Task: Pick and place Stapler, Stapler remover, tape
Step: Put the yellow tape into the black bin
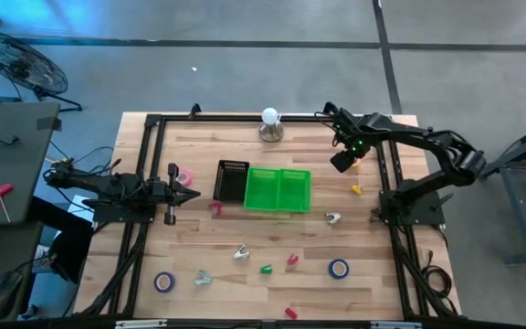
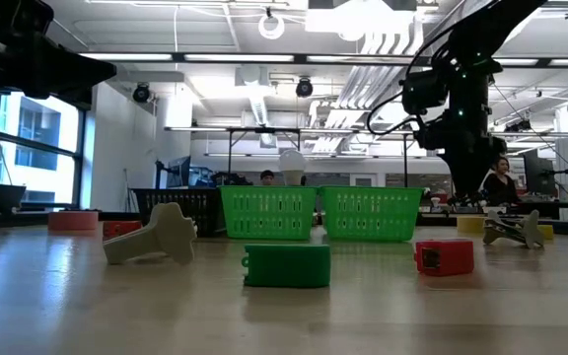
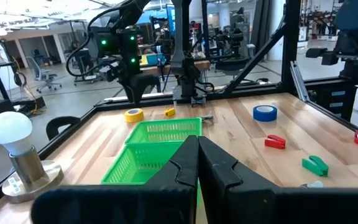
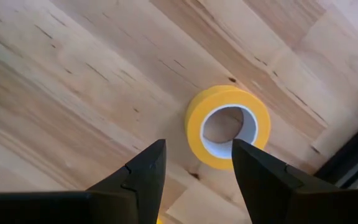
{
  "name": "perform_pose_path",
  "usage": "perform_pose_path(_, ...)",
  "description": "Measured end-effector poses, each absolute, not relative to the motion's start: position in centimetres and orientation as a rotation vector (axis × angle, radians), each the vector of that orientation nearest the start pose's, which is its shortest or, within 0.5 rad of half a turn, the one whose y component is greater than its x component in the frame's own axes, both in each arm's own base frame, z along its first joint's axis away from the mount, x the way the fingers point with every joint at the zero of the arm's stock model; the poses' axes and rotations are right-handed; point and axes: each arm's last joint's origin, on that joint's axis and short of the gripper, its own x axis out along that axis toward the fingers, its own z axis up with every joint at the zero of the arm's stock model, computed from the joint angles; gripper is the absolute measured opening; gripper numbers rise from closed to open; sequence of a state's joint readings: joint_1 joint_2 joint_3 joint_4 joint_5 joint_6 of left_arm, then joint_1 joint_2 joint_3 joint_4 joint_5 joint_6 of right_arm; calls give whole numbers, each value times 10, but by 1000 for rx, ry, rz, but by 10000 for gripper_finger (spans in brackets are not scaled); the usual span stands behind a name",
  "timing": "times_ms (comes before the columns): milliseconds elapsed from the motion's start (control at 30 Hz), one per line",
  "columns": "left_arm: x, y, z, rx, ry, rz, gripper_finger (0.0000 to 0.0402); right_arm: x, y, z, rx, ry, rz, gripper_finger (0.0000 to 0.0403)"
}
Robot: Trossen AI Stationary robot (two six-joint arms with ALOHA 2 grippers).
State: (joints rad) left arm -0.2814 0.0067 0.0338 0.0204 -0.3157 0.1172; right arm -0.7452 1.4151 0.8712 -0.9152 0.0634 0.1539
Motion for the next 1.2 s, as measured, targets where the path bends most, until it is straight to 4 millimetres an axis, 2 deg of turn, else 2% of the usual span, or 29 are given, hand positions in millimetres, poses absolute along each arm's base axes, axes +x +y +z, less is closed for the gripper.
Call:
perform_pose_path(500, 93, -18, 176, 61, -44, 36, 0, 160, -150, 159, 581, 1347, -730, 173)
perform_pose_path(900, 93, -18, 176, 62, -44, 36, 0, 154, -149, 141, 522, 1319, -702, 168)
perform_pose_path(1067, 93, -18, 176, 62, -44, 36, 0, 152, -147, 134, 481, 1308, -678, 149)
perform_pose_path(1200, 93, -18, 176, 62, -44, 36, 0, 152, -147, 134, 470, 1310, -678, 99)
